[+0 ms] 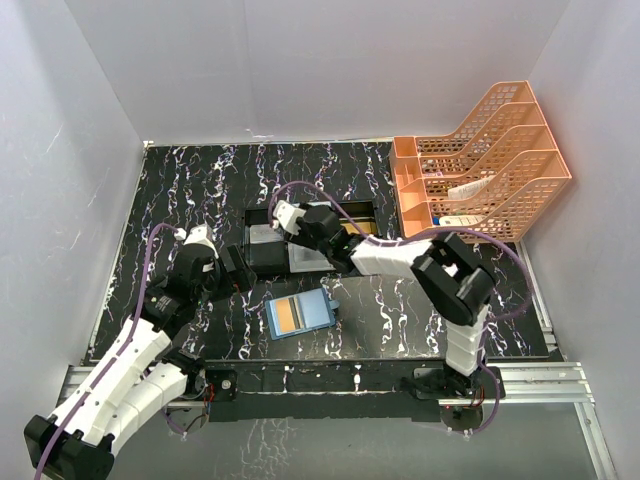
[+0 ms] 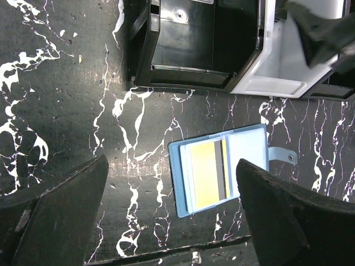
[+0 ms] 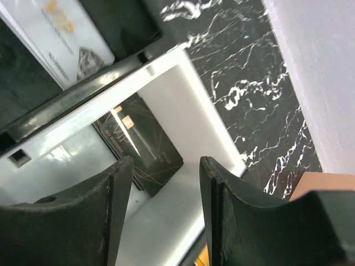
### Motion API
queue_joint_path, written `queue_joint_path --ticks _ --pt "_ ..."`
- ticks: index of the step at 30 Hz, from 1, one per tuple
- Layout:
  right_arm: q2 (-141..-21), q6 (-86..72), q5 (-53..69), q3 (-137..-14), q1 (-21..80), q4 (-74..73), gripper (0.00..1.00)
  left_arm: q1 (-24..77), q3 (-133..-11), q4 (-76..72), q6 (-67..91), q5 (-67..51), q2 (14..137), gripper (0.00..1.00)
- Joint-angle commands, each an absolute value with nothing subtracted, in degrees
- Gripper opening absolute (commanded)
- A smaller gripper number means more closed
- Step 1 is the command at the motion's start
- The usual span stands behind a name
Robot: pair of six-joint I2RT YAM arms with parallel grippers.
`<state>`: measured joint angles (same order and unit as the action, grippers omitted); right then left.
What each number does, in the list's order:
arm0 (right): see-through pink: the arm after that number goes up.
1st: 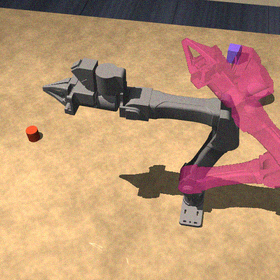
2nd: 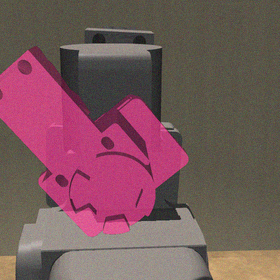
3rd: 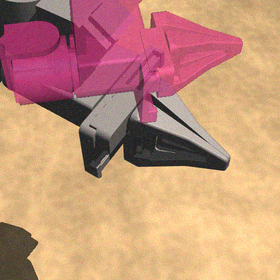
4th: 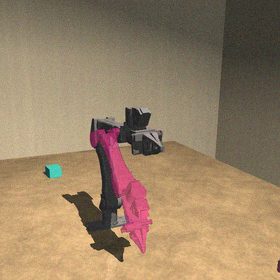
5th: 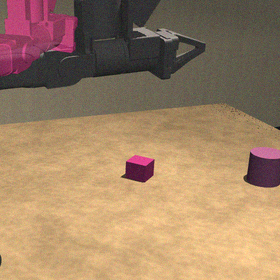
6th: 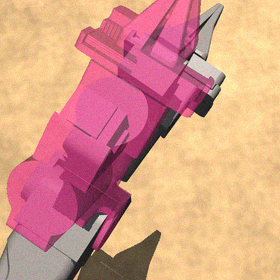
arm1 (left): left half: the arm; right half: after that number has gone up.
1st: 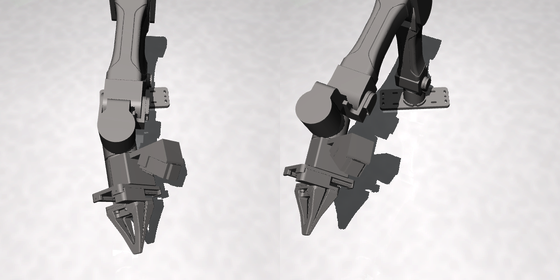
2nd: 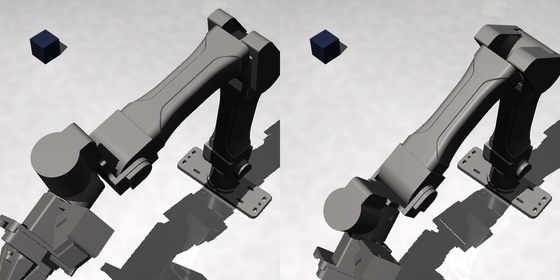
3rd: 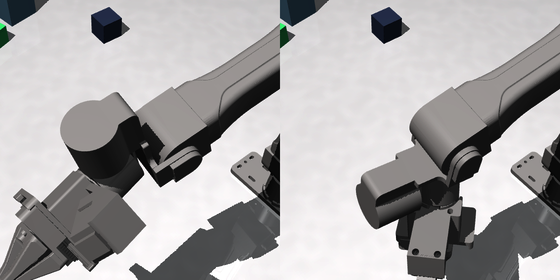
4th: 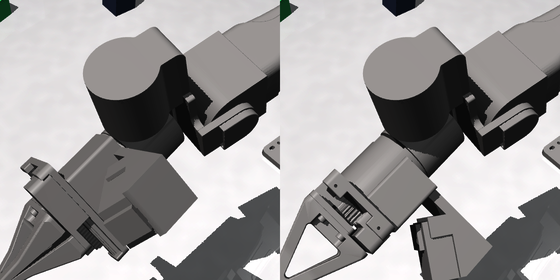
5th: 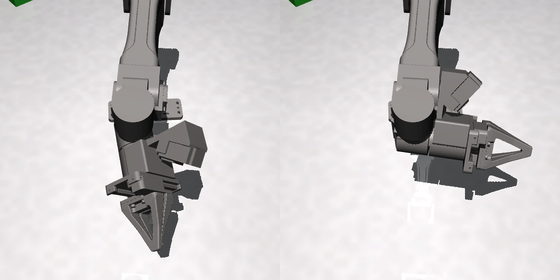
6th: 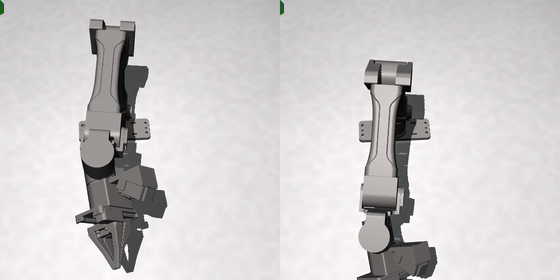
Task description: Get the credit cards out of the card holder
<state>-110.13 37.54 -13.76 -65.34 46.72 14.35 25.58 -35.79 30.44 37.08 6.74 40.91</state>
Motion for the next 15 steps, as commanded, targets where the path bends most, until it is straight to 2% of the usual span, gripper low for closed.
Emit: queue_joint_path --ticks 1,6,11,15 --pt "-99.27 22.35 -13.36 -61.96 46.41 21.93 0.52 25.22 -36.86 30.11 36.50 5.37 41.19 0.99" --pt "-89.19 -3.16 -14.97 -53.66 46.32 24.36 0.68 25.27 -36.01 28.87 36.75 3.27 41.89 0.99" --pt "-83.72 -26.08 -6.61 -49.05 46.32 18.65 0.67 25.23 -34.74 27.18 37.38 0.18 42.72 0.97" --pt "-83.92 -36.92 4.97 -46.04 46.32 18.12 0.64 25.22 -33.18 25.47 38.38 -2.67 43.80 0.94"
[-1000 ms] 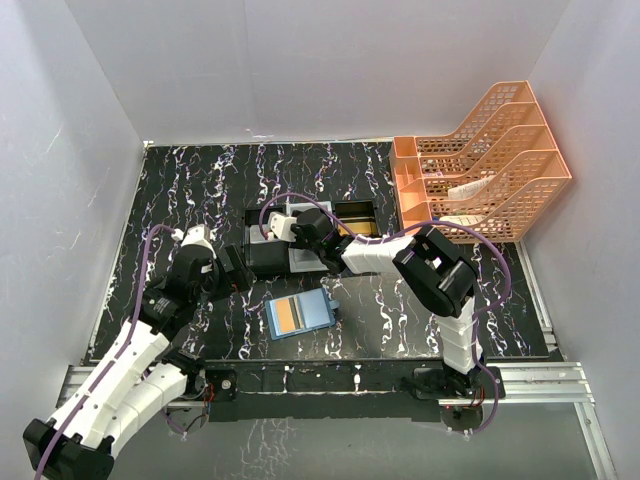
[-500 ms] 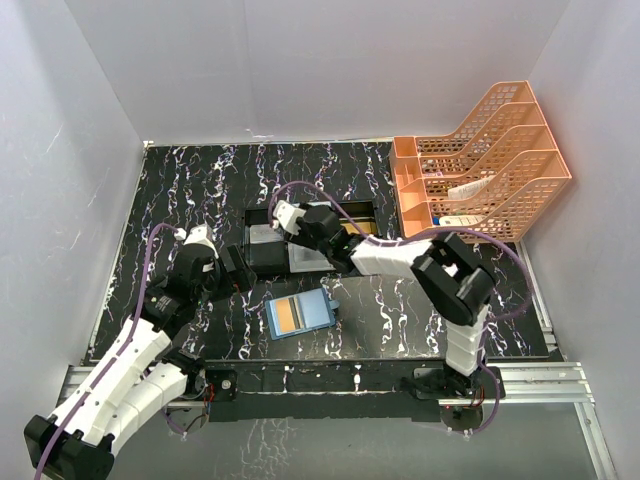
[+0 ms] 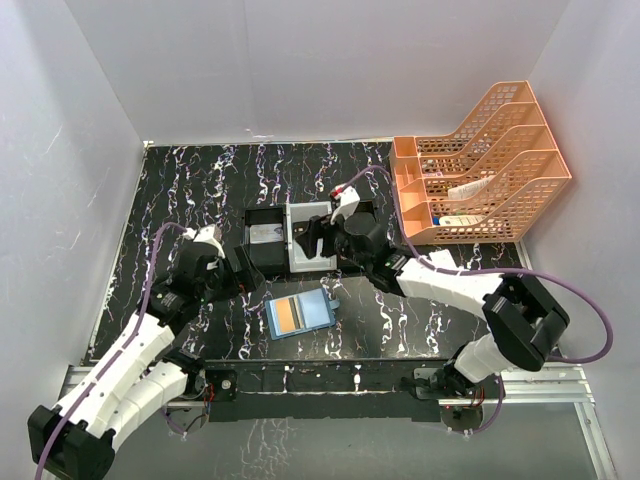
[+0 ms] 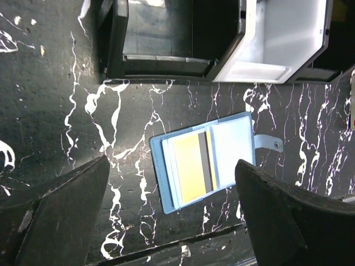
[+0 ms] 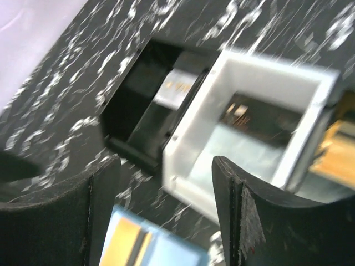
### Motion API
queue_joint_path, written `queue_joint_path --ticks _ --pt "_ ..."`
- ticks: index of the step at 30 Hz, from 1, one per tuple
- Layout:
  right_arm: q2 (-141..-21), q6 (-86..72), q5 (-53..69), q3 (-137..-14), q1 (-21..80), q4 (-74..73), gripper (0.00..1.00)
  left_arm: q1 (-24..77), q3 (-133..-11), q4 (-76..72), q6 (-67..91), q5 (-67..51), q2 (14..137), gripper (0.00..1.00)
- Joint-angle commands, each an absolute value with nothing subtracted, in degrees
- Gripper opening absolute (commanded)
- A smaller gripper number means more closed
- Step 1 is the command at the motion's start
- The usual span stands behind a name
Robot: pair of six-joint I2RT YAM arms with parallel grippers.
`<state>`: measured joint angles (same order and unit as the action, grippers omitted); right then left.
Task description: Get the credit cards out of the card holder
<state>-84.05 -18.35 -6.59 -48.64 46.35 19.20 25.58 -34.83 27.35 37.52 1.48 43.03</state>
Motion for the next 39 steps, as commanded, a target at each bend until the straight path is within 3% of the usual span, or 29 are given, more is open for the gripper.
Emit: queue_joint_path --ticks 1,7,14,23,39 --pt "-84.20 -39.44 6.74 -45.11 46.32 18.73 0.62 25.22 -32.76 24.96 38.61 -3.51 44.22 0.92" --pt "-87.67 -55.14 11.47 -35.34 47.98 31.84 0.48 25.22 -30.10 20.85 40.88 -10.12 46.82 0.82" --pt "-93.20 -56.34 12.12 -37.41 50.97 29.88 0.39 25.22 -27.67 14.62 41.90 -17.74 50.93 0.62" --pt "-94.53 -56.26 10.06 -38.01 51.85 24.91 0.36 25.22 -26.31 8.88 43.11 -23.47 57.25 0.47" --pt "-94.32 -56.77 9.52 -36.39 51.94 24.38 0.36 25.18 -25.22 6.56 43.44 -26.35 59.77 0.37"
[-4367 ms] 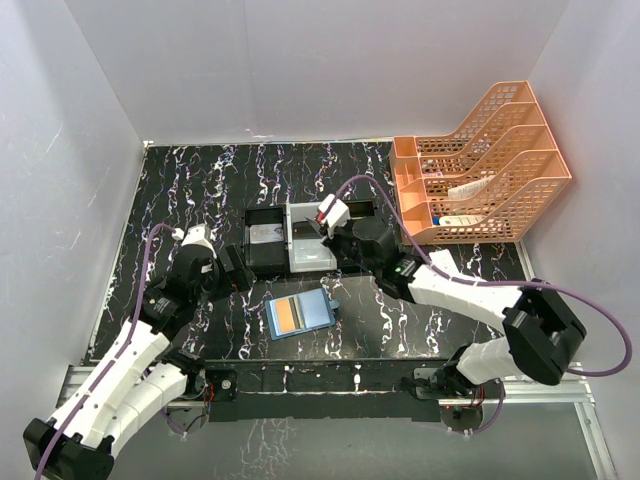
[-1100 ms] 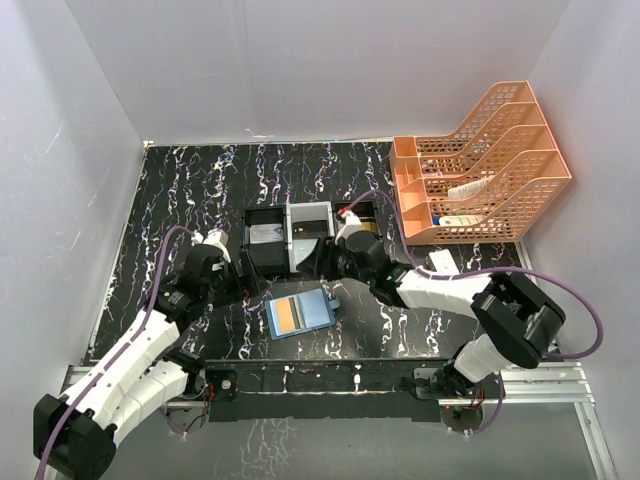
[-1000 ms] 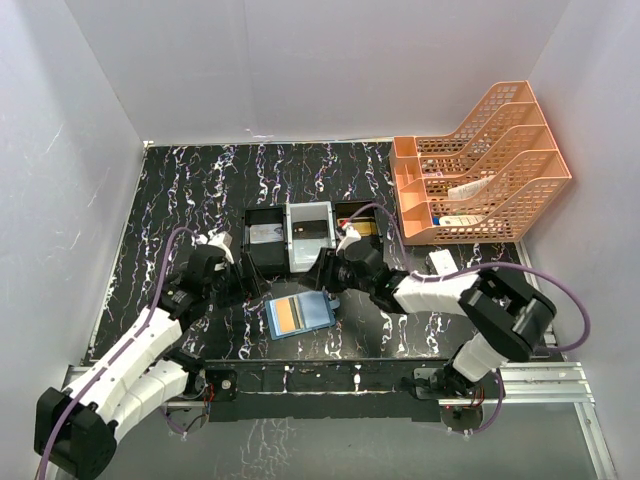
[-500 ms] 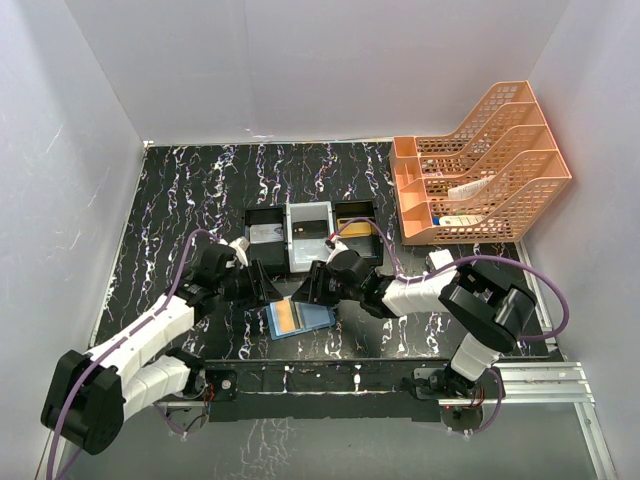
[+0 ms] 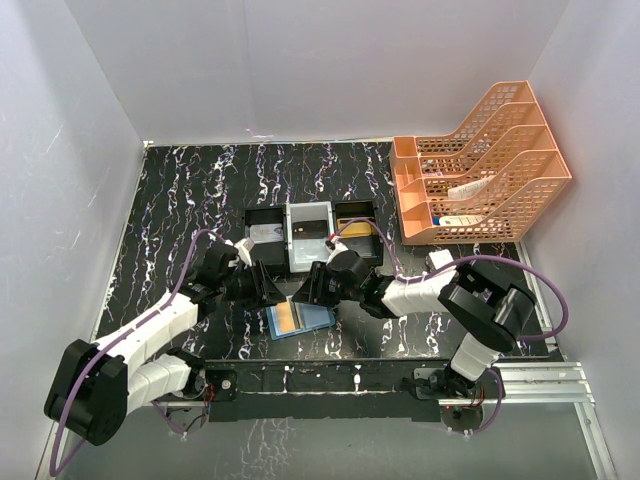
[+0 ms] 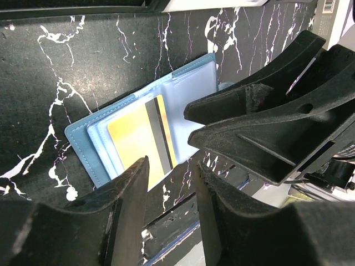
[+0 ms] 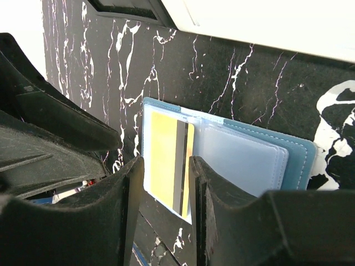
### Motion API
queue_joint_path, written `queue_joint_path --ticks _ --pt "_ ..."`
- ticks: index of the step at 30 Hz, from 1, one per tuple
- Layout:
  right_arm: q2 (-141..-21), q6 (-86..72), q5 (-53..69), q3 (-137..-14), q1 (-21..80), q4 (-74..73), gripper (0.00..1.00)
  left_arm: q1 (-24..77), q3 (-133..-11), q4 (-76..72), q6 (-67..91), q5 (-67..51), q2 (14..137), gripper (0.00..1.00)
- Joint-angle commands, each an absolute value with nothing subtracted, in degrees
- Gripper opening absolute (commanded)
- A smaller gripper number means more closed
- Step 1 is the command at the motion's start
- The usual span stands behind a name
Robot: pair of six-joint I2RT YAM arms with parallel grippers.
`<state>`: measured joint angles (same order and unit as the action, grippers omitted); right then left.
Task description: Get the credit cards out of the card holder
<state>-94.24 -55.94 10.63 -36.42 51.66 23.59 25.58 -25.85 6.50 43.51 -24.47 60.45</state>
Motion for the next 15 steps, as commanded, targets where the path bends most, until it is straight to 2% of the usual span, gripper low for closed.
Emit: queue_joint_path --ticks 1,15 --pt "-94.10 -56.82 9.35 -36.27 51.94 24.39 0.36 25.22 -25.22 6.70 43.38 -26.36 59.67 0.37" --pt "-94.17 -57.26 11.67 -35.52 52.25 26.50 0.36 25.22 -24.69 6.40 42.90 -26.83 59.81 0.32"
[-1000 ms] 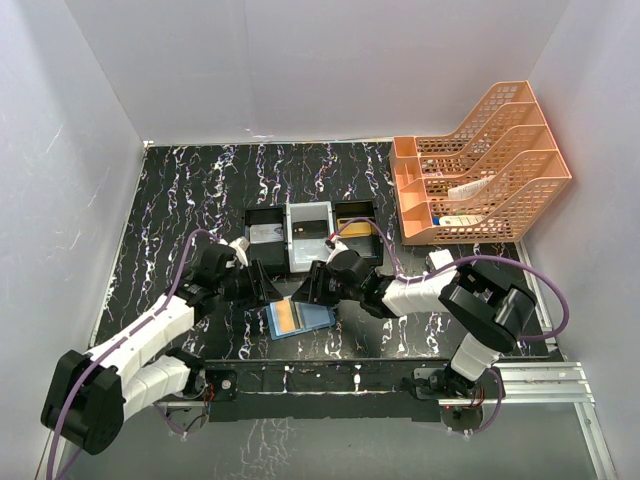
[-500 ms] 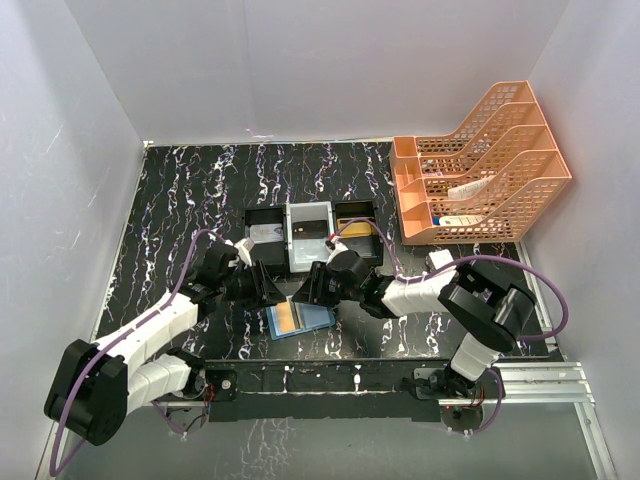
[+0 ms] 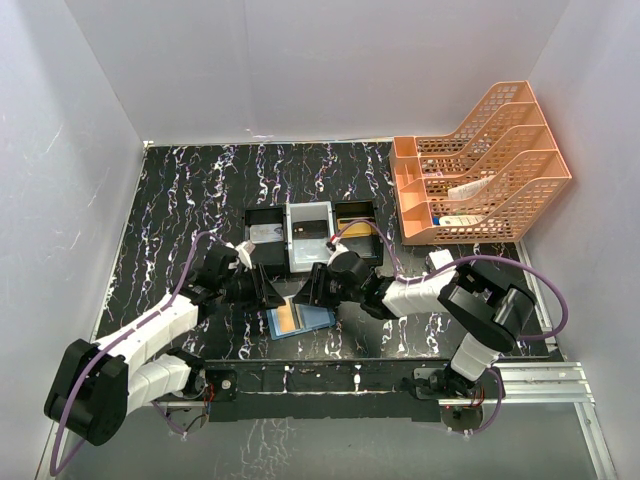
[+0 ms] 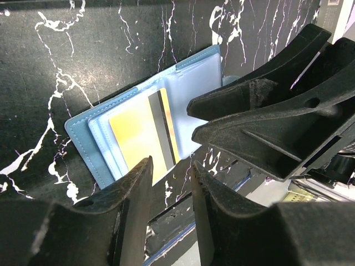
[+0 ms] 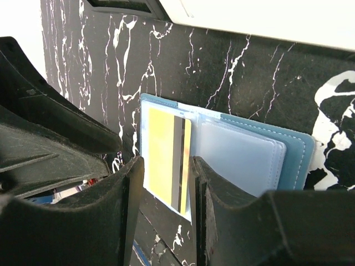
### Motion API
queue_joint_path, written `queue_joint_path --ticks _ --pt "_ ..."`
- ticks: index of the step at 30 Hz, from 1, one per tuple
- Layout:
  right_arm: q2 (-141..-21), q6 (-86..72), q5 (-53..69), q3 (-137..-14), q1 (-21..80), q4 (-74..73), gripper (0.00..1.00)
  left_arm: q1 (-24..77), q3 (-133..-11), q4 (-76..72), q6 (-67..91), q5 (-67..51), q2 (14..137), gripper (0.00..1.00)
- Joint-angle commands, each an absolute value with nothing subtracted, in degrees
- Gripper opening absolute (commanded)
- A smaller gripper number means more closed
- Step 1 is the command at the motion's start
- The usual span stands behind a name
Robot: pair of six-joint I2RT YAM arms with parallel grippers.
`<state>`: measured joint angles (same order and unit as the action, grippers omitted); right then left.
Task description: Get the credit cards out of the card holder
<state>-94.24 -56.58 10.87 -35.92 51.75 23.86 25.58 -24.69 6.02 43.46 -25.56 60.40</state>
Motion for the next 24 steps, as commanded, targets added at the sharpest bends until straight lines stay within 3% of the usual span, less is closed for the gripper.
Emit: queue_joint_path --ticks 1,24 --pt "-94.06 -57.28 11.72 -35.48 52.29 26.54 0.36 25.22 -24.77 6.37 43.01 -26.81 59.84 0.32" --pt "-96.74 -55.62 10.94 -39.22 52.58 21.81 0.36 25.22 -23.46 4.38 41.97 -29.81 64.28 0.27"
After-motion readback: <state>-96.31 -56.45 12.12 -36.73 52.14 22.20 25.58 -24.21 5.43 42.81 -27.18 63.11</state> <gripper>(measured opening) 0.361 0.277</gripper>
